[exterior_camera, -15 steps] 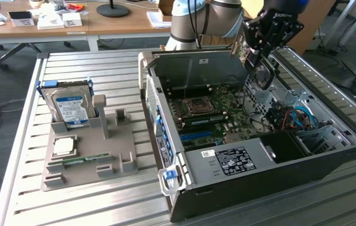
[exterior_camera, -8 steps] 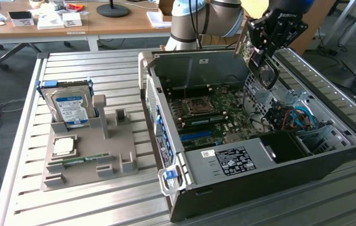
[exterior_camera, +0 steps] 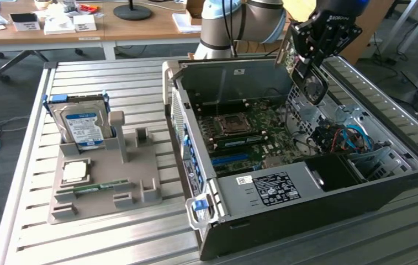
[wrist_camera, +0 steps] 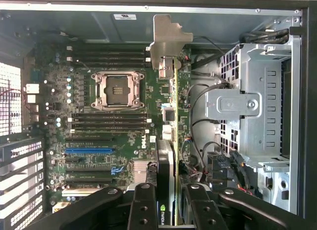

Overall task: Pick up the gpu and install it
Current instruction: 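Insert the gpu into the slot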

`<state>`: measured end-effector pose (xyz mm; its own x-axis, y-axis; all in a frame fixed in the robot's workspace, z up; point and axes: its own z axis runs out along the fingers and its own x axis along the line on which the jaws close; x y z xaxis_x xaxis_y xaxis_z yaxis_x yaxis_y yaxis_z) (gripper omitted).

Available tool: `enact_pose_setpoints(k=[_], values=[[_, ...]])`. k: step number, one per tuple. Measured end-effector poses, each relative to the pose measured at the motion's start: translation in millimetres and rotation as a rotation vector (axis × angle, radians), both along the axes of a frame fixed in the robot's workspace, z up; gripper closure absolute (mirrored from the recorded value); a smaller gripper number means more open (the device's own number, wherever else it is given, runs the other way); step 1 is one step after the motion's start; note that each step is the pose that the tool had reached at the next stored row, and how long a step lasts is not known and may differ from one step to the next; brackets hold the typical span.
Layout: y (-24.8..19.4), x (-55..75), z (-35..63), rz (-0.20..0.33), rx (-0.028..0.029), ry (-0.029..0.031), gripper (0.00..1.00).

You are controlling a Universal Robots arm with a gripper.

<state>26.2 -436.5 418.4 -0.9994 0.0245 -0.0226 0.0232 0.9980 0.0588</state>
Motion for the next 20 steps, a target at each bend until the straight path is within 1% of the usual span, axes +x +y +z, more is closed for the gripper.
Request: enact_pose_setpoints(k=[9, 20], values=[[0.0, -0.1, 0.0, 0.008, -0.0001, 0.0000, 0.73], [0.0, -0.2, 0.0, 0.107, 0.0000, 0.0000, 0.73]])
